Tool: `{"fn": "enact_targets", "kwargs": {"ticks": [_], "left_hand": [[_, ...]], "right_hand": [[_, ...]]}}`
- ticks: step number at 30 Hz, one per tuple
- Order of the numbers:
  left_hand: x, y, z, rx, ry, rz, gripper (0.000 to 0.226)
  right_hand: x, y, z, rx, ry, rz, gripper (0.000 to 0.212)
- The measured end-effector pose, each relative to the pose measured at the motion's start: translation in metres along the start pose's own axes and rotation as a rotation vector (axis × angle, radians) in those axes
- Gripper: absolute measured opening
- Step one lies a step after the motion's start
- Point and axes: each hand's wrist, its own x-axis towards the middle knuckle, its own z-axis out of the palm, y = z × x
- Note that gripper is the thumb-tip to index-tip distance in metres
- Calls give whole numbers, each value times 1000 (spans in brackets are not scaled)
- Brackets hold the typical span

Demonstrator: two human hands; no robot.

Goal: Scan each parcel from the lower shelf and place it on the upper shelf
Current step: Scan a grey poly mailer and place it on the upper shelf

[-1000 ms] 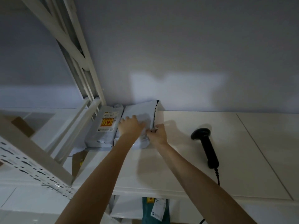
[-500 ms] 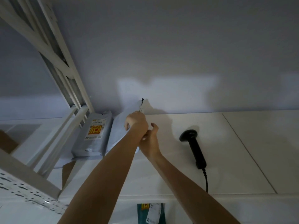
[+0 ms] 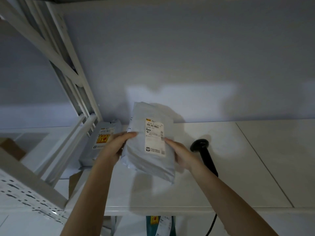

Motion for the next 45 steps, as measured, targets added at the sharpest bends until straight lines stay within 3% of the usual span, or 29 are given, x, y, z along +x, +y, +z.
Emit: {"fn": "enact_targets", "kwargs": {"ticks": [3, 7, 10, 17, 19, 23, 26, 29, 33, 36, 39, 42, 45], "left_hand": [[1, -14, -3, -77, -114, -40, 48], [-1, -18, -1, 74, -172, -22, 35], [-2, -15, 4, 200, -228, -38, 43], [1, -28, 30, 177, -163, 17, 37], [3, -29, 36, 160, -175, 39, 39], [6, -26, 43, 158, -172, 77, 41], [9, -27, 45, 141, -161, 84, 37], [12, -27, 46, 124, -161, 85, 35], [16, -26, 49, 128, -169, 83, 38], [19, -24, 50, 129, -172, 85, 43], [21, -23, 52, 101, -171, 80, 45], [22, -22, 55, 51, -143, 72, 46], [25, -21, 59, 9, -131, 66, 49]], "right_hand": [[-10, -4, -11, 124, -28, -28, 31], [-25, -11, -26, 138, -8, -146, 28], [-38, -18, -35, 59, 23, -210, 30], [-54, -29, -54, -111, 118, -350, 37], [-59, -36, -57, -167, 203, -389, 27], [-52, -40, -82, -275, 517, -424, 44], [-51, -23, -103, -518, 635, -283, 33], [-51, -3, -105, -680, 572, -98, 38], [-47, 4, -97, -723, 495, 10, 41], [-48, -1, -93, -668, 457, 59, 29], [-51, -2, -94, -458, 481, 85, 30], [-63, -6, -94, -207, 572, -12, 27], [-82, -17, -84, -157, 615, -156, 26]]}}
